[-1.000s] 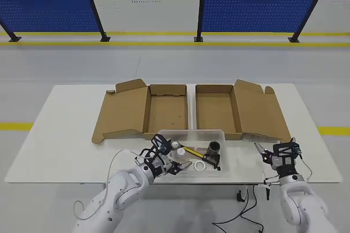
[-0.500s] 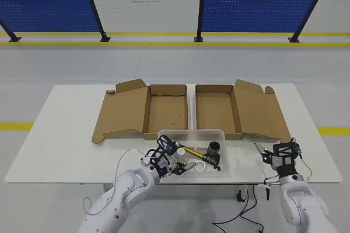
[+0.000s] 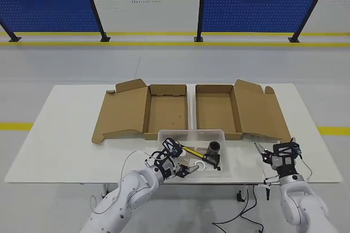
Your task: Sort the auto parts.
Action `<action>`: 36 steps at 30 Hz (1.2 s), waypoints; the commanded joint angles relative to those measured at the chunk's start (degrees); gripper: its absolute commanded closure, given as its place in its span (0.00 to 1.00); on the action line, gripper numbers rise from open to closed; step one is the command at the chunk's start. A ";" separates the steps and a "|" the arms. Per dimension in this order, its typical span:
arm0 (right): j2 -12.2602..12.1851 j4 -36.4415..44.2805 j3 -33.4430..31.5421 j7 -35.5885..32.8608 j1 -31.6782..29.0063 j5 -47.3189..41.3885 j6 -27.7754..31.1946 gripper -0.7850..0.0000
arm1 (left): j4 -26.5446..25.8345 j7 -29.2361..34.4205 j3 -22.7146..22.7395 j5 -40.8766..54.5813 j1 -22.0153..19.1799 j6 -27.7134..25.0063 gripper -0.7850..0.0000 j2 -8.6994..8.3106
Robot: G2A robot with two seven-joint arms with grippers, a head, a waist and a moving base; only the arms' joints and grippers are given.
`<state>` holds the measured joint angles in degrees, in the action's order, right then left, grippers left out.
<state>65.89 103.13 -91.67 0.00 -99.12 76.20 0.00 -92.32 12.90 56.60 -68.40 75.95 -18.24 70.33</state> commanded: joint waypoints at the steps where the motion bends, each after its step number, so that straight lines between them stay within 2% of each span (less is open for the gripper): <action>1: 0.00 0.00 0.00 0.00 0.00 0.00 0.00 0.00 | 0.15 0.21 -0.02 0.17 -0.17 1.06 0.00 0.11; 8: 0.00 0.00 0.00 0.00 0.00 0.00 0.00 0.00 | 0.03 0.07 -0.20 -0.39 -0.14 1.24 0.00 0.21; 10: 0.00 0.00 0.00 0.00 0.00 0.00 0.00 0.00 | -0.08 0.12 -0.21 -0.58 -0.06 1.17 0.03 0.21; 13: 0.00 0.00 0.00 0.00 0.00 0.00 0.00 0.00 | -0.16 0.16 -0.17 -0.65 0.03 1.03 0.14 0.22; 14: 0.00 0.00 0.00 0.00 0.00 0.00 0.00 0.00 | -0.18 0.17 -0.15 -0.66 0.04 1.02 0.15 0.23; 16: 0.00 0.00 0.00 0.00 0.00 0.00 0.00 0.00 | -0.23 0.22 -0.10 -0.66 0.03 1.00 0.27 0.24; 19: 0.00 0.00 0.00 0.00 0.00 0.00 0.00 0.00 | -0.31 0.34 -0.05 -0.89 -0.02 1.05 0.29 0.26; 22: 0.00 0.00 0.00 0.00 0.00 0.00 0.00 0.00 | -0.33 0.36 -0.04 -1.22 -0.03 0.98 0.25 0.26; 25: 0.00 0.00 0.00 0.00 0.00 0.00 0.00 0.00 | -0.33 0.40 -0.03 -1.24 -0.04 0.89 0.31 0.29; 27: 0.00 0.00 0.00 0.00 0.00 0.00 0.00 0.00 | -0.30 0.41 -0.01 -1.38 -0.07 0.80 0.42 0.30; 28: 0.00 0.00 0.00 0.00 0.00 0.00 0.00 0.00 | -0.28 0.41 0.01 -1.43 -0.09 0.79 0.43 0.30; 30: 0.00 0.00 0.00 0.00 0.00 0.00 0.00 0.00 | -0.21 0.37 0.04 -1.50 -0.10 0.76 0.50 0.31; 36: 0.00 0.00 0.00 0.00 0.00 0.00 0.00 0.00 | -0.01 0.15 0.15 -1.59 -0.14 0.55 0.55 0.35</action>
<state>65.89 103.13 -91.67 0.00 -99.12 76.20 0.00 -92.34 13.14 56.74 -69.98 75.81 -17.65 70.67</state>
